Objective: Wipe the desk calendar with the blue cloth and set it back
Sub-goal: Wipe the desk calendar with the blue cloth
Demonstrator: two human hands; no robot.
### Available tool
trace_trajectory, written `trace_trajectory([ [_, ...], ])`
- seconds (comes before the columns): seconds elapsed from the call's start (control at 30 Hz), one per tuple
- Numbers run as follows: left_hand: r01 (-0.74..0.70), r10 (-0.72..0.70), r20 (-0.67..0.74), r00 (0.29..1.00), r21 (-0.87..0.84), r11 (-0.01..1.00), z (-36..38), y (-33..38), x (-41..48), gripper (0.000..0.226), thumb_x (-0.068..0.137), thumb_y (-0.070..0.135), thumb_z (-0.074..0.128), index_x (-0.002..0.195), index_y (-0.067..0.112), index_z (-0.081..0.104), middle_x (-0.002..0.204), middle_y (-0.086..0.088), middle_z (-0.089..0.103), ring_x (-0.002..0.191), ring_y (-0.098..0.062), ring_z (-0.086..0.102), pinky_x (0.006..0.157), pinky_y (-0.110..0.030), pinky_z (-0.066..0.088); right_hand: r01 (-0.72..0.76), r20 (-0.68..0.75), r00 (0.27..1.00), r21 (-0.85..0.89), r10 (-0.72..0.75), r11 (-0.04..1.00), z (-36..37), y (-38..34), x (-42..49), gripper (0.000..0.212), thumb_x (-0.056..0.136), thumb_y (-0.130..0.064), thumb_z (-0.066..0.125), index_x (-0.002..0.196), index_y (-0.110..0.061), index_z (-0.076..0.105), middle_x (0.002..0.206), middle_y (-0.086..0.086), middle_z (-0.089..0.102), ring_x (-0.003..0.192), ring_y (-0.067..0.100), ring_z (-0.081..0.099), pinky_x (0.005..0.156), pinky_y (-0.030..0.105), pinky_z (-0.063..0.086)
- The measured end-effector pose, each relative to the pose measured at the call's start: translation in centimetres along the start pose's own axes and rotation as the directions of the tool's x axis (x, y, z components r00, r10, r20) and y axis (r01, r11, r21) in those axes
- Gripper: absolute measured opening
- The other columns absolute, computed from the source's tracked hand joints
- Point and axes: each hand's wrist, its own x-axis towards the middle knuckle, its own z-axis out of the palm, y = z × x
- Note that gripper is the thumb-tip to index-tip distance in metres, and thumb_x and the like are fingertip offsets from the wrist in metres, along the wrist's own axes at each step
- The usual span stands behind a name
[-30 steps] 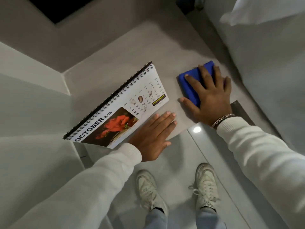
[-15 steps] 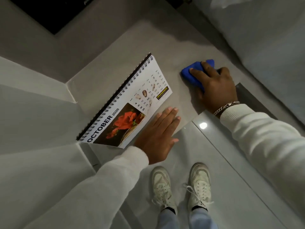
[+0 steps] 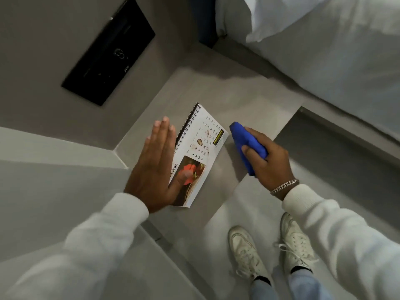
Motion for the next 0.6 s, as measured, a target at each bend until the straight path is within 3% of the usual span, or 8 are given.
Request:
trace_trajectory([
  [0.13, -0.063, 0.062, 0.078, 0.995, 0.005, 0.998, 0.3, -2.0, 0.8, 0.094, 0.089, 0.066, 0.035, 0.154, 0.01, -0.004, 0.165, -0.009, -0.007, 0.154, -0.023, -0.009, 0.124, -0.046, 0.004, -0.103, -0.06, 0.991, 0.206, 0.118, 0.973, 4.1, -0.3, -1.1, 0.045, 0.095, -0.022, 0.056, 0.139, -0.021, 0.048, 0.139, -0.009, 0.054, 0.118, -0.001, 0.054, 0.102, 0.015, 0.044],
  [0.2, -0.084, 0.086, 0.093, 0.992, -0.023, 0.996, 0.4, -2.4, 0.8, 0.096, 0.088, 0.066, 0.036, 0.155, 0.01, -0.003, 0.166, -0.009, -0.007, 0.154, -0.022, -0.009, 0.124, -0.046, 0.004, -0.141, -0.09, 0.981, 0.283, 0.173, 0.949, 6.0, -0.6, -1.1, 0.05, 0.096, -0.023, 0.055, 0.144, -0.02, 0.042, 0.147, -0.003, 0.049, 0.126, 0.001, 0.048, 0.103, 0.009, 0.04],
  [0.3, -0.113, 0.119, 0.093, 0.989, -0.071, 0.991, 0.6, -2.2, 0.9, 0.095, 0.089, 0.064, 0.038, 0.154, 0.007, -0.002, 0.166, -0.011, -0.006, 0.154, -0.023, -0.008, 0.124, -0.051, 0.009, -0.142, -0.105, 0.978, 0.304, 0.181, 0.942, 8.7, -1.7, -1.6, 0.056, 0.096, -0.025, 0.055, 0.147, -0.018, 0.035, 0.151, 0.002, 0.042, 0.121, -0.015, 0.045, 0.096, 0.002, 0.039],
  [0.37, -0.117, 0.126, 0.079, 0.989, -0.102, 0.988, 0.7, -1.9, 0.9, 0.094, 0.09, 0.064, 0.036, 0.154, 0.006, -0.001, 0.166, -0.01, -0.005, 0.154, -0.022, -0.008, 0.124, -0.051, 0.01, -0.145, -0.082, 0.981, 0.278, 0.174, 0.95, 10.5, -2.3, -2.8, 0.058, 0.095, -0.023, 0.056, 0.148, -0.017, 0.033, 0.155, 0.007, 0.037, 0.136, 0.003, 0.042, 0.108, 0.026, 0.043],
  [0.43, -0.117, 0.126, 0.069, 0.99, -0.13, 0.985, 0.7, -1.9, 0.9, 0.093, 0.09, 0.064, 0.034, 0.154, 0.007, -0.001, 0.166, -0.011, -0.004, 0.154, -0.021, -0.008, 0.124, -0.051, 0.011, -0.171, -0.062, 0.978, 0.305, 0.199, 0.937, 12.0, -2.6, -4.7, 0.059, 0.095, -0.018, 0.057, 0.149, -0.018, 0.032, 0.157, 0.008, 0.033, 0.145, 0.023, 0.032, 0.114, 0.047, 0.037],
  [0.6, -0.122, 0.139, 0.086, 0.987, -0.177, 0.977, 0.6, -1.9, 0.9, 0.092, 0.091, 0.066, 0.029, 0.153, 0.005, -0.001, 0.166, -0.012, -0.005, 0.154, -0.024, -0.008, 0.123, -0.054, 0.011, -0.22, -0.046, 0.967, 0.339, 0.25, 0.915, 13.8, -3.2, -8.4, 0.059, 0.095, -0.019, 0.058, 0.148, -0.024, 0.032, 0.158, 0.002, 0.03, 0.148, 0.015, 0.023, 0.119, 0.041, 0.029],
])
